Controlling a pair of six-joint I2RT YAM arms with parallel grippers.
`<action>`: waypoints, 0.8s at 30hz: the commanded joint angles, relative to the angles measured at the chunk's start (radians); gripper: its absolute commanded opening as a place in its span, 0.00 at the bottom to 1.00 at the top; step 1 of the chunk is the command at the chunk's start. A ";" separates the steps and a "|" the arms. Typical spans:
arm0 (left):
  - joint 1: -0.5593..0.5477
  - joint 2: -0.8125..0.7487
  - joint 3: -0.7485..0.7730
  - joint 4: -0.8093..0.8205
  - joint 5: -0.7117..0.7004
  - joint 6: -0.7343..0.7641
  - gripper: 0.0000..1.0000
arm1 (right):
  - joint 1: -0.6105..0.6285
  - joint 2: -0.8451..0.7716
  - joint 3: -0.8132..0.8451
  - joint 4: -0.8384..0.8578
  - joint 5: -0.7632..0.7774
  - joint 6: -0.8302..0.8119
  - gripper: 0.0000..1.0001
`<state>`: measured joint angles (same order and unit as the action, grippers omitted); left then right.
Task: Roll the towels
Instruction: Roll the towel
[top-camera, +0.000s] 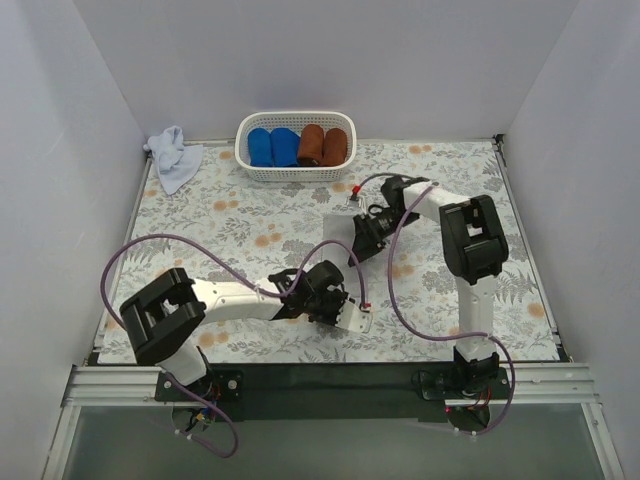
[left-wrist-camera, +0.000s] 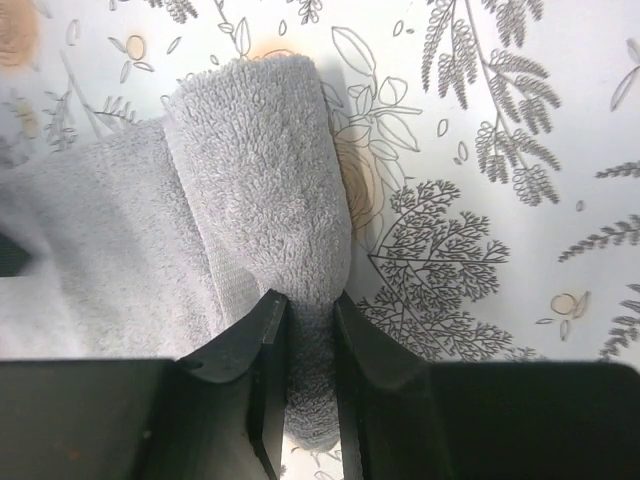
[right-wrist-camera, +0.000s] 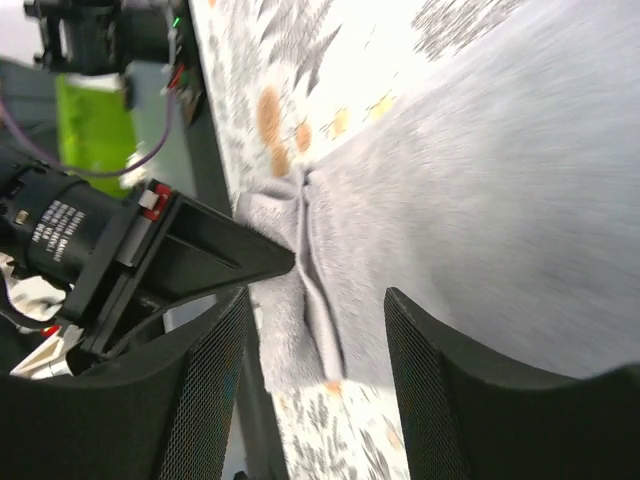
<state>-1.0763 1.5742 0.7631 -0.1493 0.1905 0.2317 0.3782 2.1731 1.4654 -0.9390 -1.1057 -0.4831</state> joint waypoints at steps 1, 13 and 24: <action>0.064 0.082 0.037 -0.278 0.205 -0.095 0.06 | -0.061 -0.131 0.073 0.032 0.125 0.083 0.53; 0.331 0.518 0.529 -0.766 0.645 -0.071 0.16 | -0.233 -0.583 -0.175 0.072 0.285 -0.155 0.66; 0.441 0.783 0.755 -0.917 0.670 -0.019 0.22 | 0.026 -0.861 -0.464 0.273 0.486 -0.167 0.70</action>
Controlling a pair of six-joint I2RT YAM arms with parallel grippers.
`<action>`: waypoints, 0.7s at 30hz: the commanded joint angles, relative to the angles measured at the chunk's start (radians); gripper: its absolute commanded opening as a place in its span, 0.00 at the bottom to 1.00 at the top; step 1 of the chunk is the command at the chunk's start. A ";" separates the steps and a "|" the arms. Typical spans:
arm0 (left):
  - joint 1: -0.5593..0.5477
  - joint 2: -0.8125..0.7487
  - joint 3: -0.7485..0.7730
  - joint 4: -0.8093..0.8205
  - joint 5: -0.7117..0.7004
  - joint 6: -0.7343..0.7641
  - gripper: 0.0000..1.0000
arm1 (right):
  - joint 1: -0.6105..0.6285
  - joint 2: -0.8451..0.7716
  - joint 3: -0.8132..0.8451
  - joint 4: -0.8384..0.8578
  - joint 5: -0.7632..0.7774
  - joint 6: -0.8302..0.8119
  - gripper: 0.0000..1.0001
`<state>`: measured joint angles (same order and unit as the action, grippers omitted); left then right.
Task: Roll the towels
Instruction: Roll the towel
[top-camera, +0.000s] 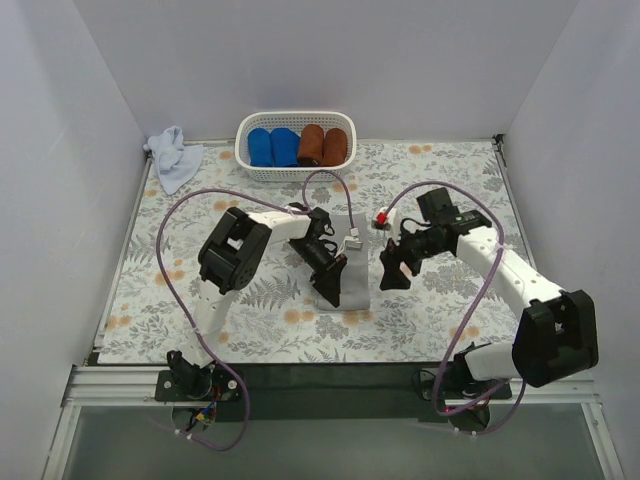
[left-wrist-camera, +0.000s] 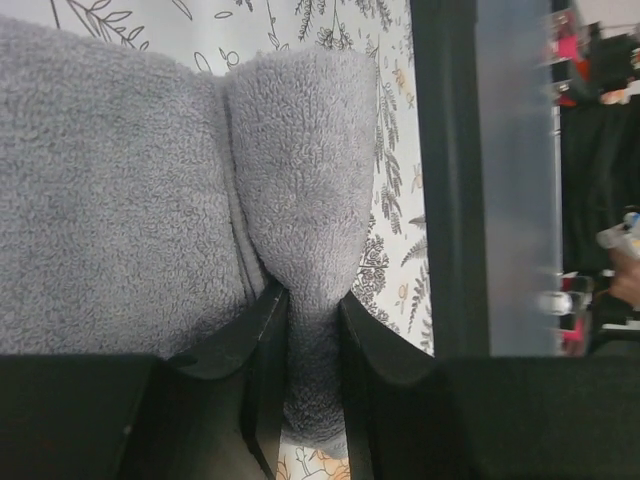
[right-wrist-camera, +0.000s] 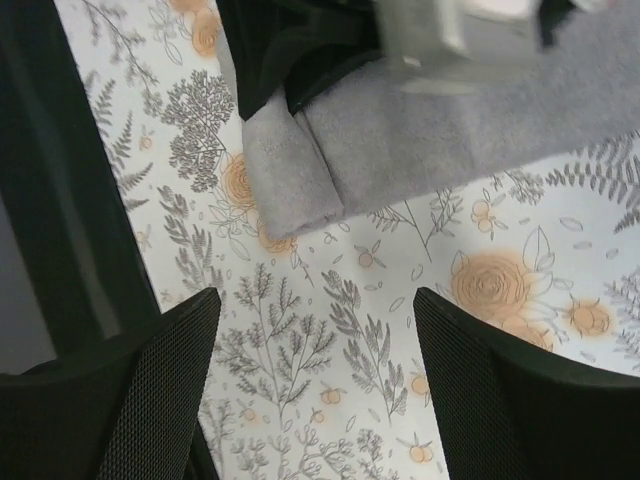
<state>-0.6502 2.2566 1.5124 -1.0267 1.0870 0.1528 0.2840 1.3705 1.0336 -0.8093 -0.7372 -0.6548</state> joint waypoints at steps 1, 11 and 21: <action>0.023 0.130 0.023 -0.052 -0.226 0.073 0.22 | 0.170 -0.065 -0.059 0.178 0.210 0.014 0.71; 0.073 0.270 0.180 -0.151 -0.147 0.084 0.27 | 0.590 0.018 -0.199 0.505 0.576 -0.019 0.75; 0.112 0.302 0.209 -0.179 -0.104 0.102 0.28 | 0.673 0.117 -0.322 0.679 0.685 -0.002 0.49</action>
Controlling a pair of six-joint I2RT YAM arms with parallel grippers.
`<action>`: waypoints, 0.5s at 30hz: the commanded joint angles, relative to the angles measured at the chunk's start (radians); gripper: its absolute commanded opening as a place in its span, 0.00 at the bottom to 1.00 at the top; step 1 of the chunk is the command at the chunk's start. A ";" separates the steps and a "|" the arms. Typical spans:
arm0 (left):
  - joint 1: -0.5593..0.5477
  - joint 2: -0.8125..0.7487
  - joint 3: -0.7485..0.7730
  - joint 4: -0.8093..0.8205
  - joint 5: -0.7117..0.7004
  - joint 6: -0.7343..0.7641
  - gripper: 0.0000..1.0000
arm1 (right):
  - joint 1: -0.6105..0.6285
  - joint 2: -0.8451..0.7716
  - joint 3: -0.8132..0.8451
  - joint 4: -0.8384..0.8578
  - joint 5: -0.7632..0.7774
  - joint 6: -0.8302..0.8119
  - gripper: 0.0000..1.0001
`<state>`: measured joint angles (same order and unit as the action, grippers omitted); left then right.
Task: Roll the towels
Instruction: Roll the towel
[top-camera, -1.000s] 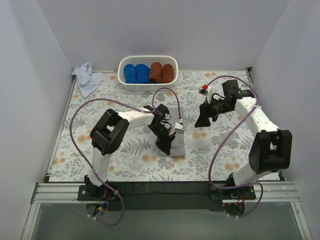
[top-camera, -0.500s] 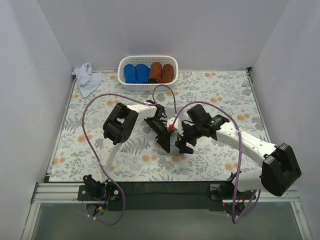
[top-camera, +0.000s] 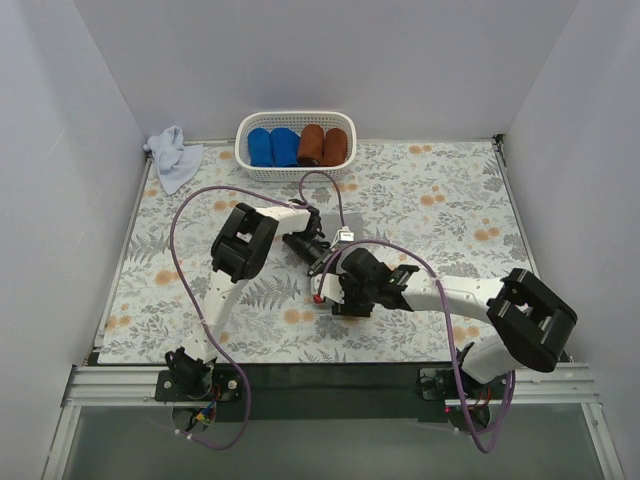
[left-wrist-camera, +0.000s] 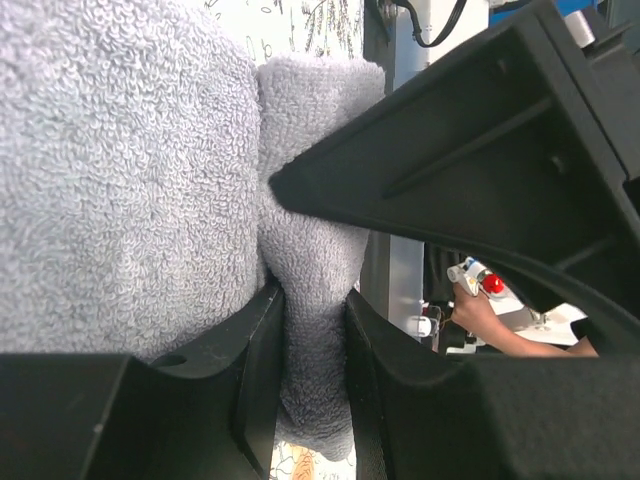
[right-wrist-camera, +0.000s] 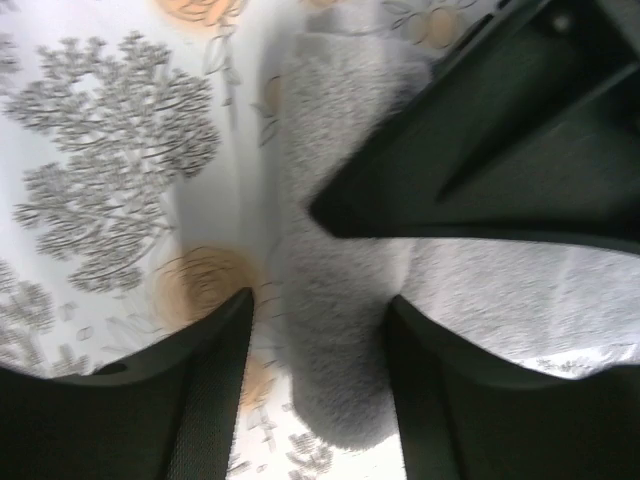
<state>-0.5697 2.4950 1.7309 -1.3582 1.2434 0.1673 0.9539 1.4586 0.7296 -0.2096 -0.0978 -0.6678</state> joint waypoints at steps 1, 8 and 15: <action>0.031 0.059 -0.011 0.153 -0.260 0.087 0.28 | 0.003 0.034 -0.024 0.085 0.043 0.019 0.46; 0.033 0.015 -0.020 0.125 -0.222 0.129 0.33 | -0.012 0.054 -0.018 0.072 -0.015 0.017 0.01; 0.059 -0.304 -0.250 0.289 -0.193 0.141 0.53 | -0.130 0.066 0.108 -0.166 -0.324 0.010 0.01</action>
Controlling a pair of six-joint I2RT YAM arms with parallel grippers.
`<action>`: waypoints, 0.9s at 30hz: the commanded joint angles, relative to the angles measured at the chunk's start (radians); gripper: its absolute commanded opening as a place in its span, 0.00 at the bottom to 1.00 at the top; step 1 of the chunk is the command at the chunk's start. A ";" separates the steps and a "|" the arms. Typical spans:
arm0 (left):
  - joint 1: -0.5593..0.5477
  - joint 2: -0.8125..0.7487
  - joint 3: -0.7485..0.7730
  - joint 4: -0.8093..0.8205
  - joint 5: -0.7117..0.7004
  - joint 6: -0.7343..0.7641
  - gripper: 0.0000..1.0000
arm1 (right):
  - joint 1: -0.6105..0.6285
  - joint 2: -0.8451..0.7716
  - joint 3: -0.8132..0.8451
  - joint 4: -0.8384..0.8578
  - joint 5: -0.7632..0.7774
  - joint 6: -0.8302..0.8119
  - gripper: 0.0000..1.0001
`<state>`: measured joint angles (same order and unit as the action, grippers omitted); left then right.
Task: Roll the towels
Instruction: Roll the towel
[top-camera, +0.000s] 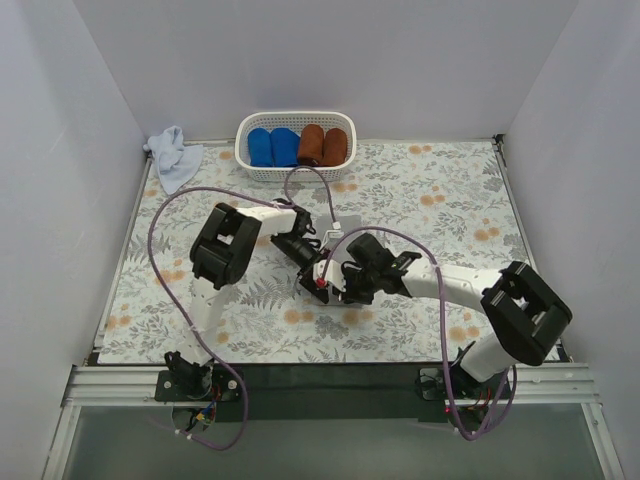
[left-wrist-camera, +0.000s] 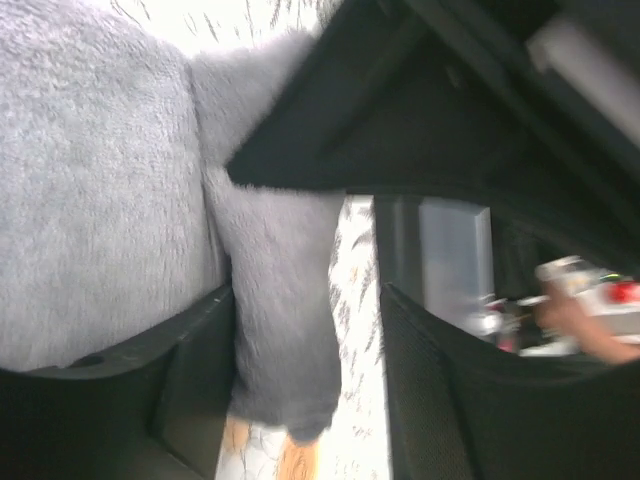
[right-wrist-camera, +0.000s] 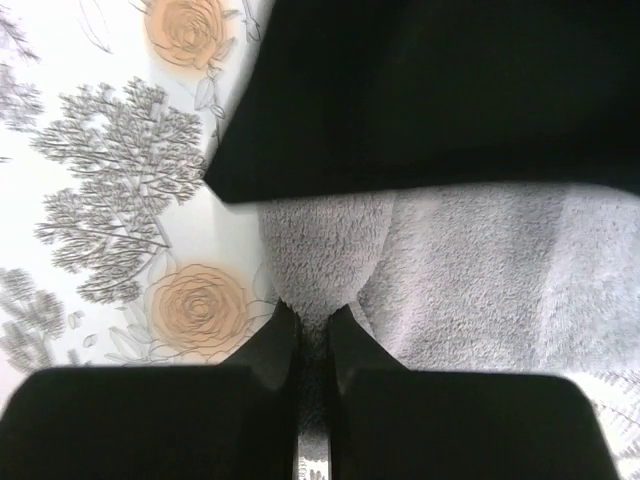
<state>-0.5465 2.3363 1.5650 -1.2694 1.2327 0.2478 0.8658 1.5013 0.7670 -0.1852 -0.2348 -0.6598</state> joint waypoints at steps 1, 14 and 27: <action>0.058 -0.184 -0.145 0.229 -0.165 0.051 0.54 | -0.060 0.031 0.086 -0.218 -0.249 -0.003 0.01; 0.221 -0.816 -0.595 0.742 -0.335 -0.162 0.62 | -0.155 0.307 0.311 -0.532 -0.584 -0.021 0.01; -0.346 -1.241 -1.025 1.134 -0.964 0.010 0.68 | -0.228 0.638 0.575 -0.792 -0.755 -0.026 0.01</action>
<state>-0.8349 1.0920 0.5694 -0.2878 0.4736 0.1959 0.6468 2.0907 1.2995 -0.8997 -0.9493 -0.6590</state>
